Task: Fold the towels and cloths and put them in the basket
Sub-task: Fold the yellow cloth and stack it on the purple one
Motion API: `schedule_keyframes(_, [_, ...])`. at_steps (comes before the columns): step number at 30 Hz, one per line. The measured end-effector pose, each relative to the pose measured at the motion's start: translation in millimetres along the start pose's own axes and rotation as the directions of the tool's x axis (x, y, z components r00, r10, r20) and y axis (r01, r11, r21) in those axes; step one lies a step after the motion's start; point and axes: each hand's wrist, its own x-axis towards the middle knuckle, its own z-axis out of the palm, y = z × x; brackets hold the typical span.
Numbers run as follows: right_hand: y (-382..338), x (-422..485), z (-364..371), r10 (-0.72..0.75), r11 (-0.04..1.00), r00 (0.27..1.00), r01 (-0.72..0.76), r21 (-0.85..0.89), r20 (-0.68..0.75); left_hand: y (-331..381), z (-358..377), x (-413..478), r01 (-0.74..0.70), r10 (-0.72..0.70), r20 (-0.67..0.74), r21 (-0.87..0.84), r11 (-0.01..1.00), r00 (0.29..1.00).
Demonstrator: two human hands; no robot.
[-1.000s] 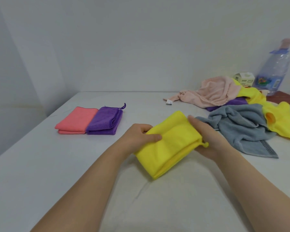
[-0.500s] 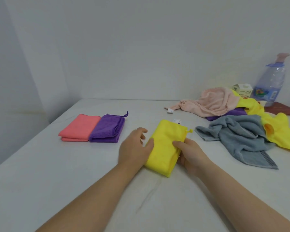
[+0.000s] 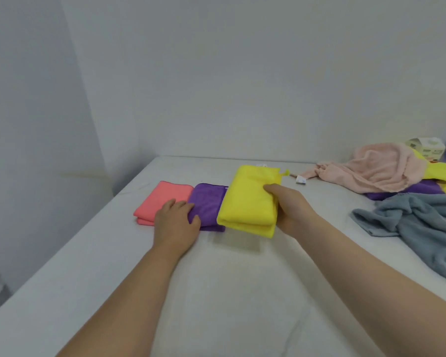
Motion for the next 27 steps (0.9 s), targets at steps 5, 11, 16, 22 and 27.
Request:
schedule_keyframes(5, [-0.5, 27.2, 47.0, -0.012, 1.000, 1.000, 0.012, -0.022, -0.006, -5.7, 6.8, 6.2, 0.057, -0.076, -0.070, -0.250, 0.967, 0.995])
schedule_keyframes(11, [8.2, 58.1, 82.8, 0.038, 0.997, 0.998, -0.041, -0.061, -0.044, 4.0, -9.4, 2.9, 0.153, -0.339, -0.128, -0.708, 0.690, 0.932])
schedule_keyframes(16, [22.8, 69.5, 93.3, 0.072, 0.989, 0.996, -0.077, -0.127, -0.044, 8.4, -9.4, -2.8, -0.037, -0.164, -0.237, -0.665, 0.746, 0.957])
schedule_keyframes(22, [30.9, 79.0, 94.0, 0.012, 0.946, 1.000, -0.016, -0.324, -0.015, 10.7, -5.6, -0.9, -0.081, -0.036, -0.207, -0.528, 0.845, 0.978])
schedule_keyframes(27, [32.1, 83.1, 85.2, -0.134, 0.783, 0.989, 0.066, -0.619, -0.065, 8.2, -0.9, -0.5, -0.093, 0.037, -0.141, -0.419, 0.903, 0.989])
